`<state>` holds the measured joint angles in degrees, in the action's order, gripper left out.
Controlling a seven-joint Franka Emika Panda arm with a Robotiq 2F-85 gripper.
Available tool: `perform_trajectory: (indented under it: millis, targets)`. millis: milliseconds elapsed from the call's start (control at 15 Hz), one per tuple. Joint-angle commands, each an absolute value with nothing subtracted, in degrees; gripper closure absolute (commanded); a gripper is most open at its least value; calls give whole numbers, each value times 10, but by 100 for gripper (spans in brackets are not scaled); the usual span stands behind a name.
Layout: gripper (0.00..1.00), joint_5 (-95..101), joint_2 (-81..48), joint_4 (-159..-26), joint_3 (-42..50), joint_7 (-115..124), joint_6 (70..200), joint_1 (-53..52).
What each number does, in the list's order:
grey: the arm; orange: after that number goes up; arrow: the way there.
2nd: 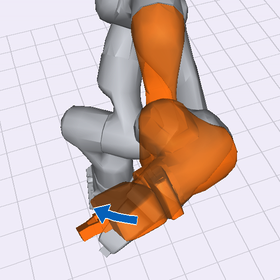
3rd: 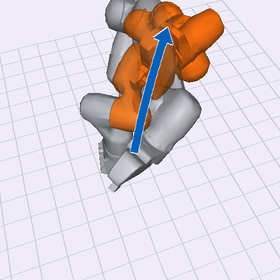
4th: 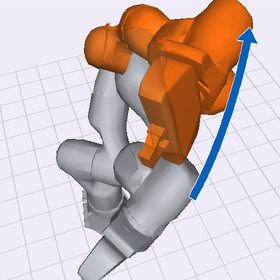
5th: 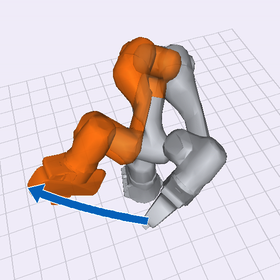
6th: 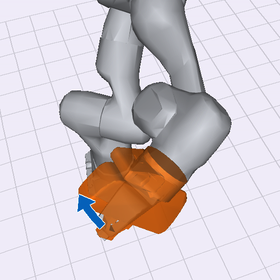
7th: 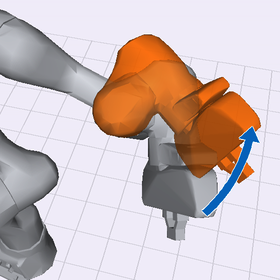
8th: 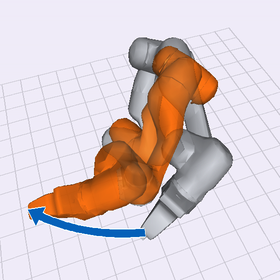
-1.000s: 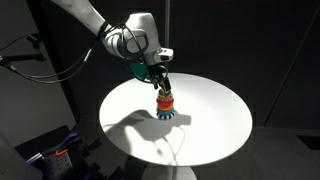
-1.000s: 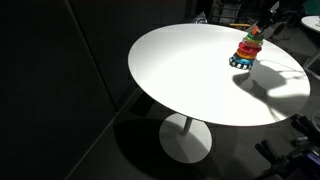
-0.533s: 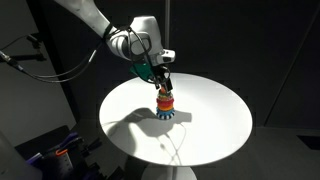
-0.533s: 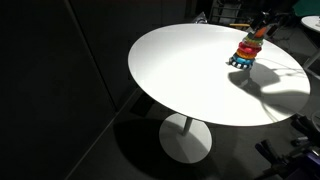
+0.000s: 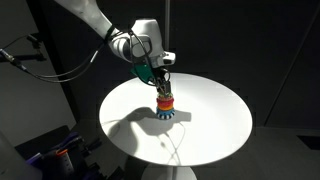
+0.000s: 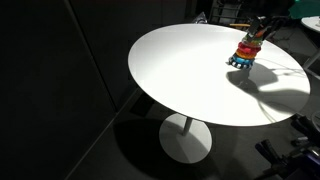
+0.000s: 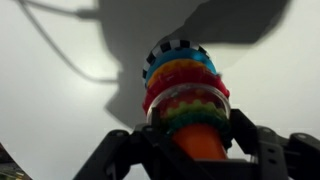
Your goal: Take the green rings off the stack and put them on the table
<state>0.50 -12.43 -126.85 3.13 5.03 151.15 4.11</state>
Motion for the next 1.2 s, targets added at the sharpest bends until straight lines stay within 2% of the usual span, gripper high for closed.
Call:
perform_trajectory:
  millis: [0, 1133]
  targets:
    - [56, 2, -123, -1259, 33, 43, 1514, 37]
    - [56, 68, -23, -1291, 35, 122, 1470, 5]
